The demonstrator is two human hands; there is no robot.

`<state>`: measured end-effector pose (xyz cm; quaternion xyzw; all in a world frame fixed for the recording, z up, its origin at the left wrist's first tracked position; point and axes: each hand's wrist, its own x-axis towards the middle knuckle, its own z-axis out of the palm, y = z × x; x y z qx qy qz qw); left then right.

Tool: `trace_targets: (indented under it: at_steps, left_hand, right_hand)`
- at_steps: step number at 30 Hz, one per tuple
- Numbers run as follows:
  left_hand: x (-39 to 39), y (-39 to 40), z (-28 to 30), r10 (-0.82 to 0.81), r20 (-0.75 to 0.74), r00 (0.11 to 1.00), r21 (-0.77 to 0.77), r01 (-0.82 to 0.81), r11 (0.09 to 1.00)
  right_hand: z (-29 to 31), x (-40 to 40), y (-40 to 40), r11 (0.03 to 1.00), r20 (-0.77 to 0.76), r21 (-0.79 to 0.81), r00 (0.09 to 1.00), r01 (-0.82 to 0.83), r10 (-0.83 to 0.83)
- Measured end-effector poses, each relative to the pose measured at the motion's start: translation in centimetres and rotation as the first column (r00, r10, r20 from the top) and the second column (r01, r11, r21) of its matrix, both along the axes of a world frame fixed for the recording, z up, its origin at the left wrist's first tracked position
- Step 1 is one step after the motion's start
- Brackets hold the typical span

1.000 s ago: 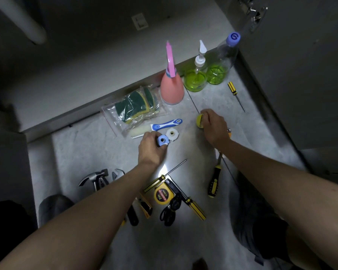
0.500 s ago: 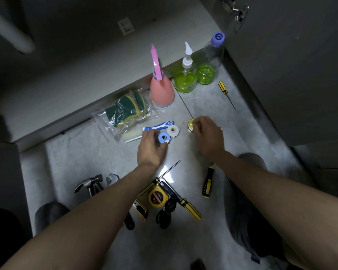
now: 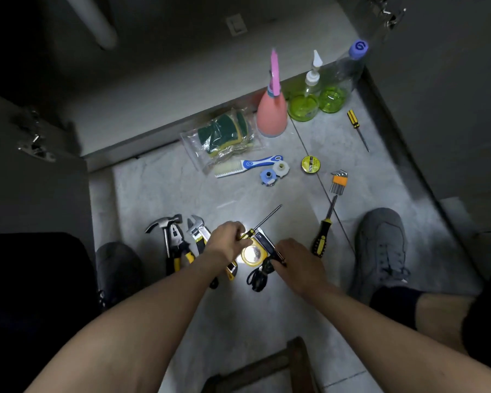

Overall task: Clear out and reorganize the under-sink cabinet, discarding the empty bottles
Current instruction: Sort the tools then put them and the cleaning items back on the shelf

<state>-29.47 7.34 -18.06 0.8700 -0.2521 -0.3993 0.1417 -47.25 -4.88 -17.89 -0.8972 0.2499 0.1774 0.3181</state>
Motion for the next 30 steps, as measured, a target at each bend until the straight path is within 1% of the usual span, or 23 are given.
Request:
trace_targets:
  at_steps: [5,7,10,14,18,21,23,25,27,30]
  left_hand:
    - [-1.9,-1.0,-0.4,0.073,-0.039,0.997,0.06,-0.07,0.996]
    - [-3.0,-1.3,-0.7,0.128,-0.045,0.991,0.064,-0.125,0.99]
    - [-4.0,-2.0,-1.1,0.171,-0.047,0.984,0.05,-0.169,0.984]
    - [-4.9,-2.6,-1.4,0.187,-0.047,0.981,0.062,-0.184,0.981]
    - [-6.1,-2.9,-1.7,0.219,-0.058,0.974,0.048,-0.216,0.975]
    - [-7.0,-3.5,-1.8,0.265,-0.083,0.961,0.044,-0.262,0.964]
    - [-7.2,-3.8,-1.6,0.26,-0.096,0.961,0.039,-0.257,0.966]
    - [-7.0,-3.6,-1.3,0.223,-0.111,0.969,0.026,-0.221,0.975]
    - [-6.5,-2.8,-0.3,0.201,-0.088,0.976,-0.006,-0.203,0.979]
    - [-5.2,-0.5,1.4,0.252,0.106,0.962,-0.025,-0.251,0.968]
  right_hand:
    - [0.4,-1.4,1.7,0.982,-0.145,-0.014,0.972,0.188,-0.188]
    - [0.5,-2.2,1.8,0.977,-0.19,-0.002,0.959,0.214,-0.21]
    - [0.6,-3.4,1.7,0.974,-0.224,-0.014,0.949,0.224,-0.221]
    - [0.7,-3.8,1.6,0.947,-0.219,-0.009,0.923,0.321,-0.315]
    - [0.6,-3.9,1.5,0.894,-0.263,0.004,0.863,0.448,-0.432]
    - [0.3,-3.8,1.1,0.841,-0.339,0.016,0.795,0.54,-0.504]
    - [0.4,-3.8,0.5,0.819,-0.391,-0.003,0.753,0.573,-0.528]
    - [0.8,-4.0,0.0,0.821,-0.364,-0.003,0.764,0.571,-0.532]
    - [1.4,-4.3,-0.5,0.836,-0.251,0.01,0.811,0.548,-0.528]
    - [2.4,-4.1,-0.9,0.856,-0.095,0.03,0.854,0.517,-0.512]
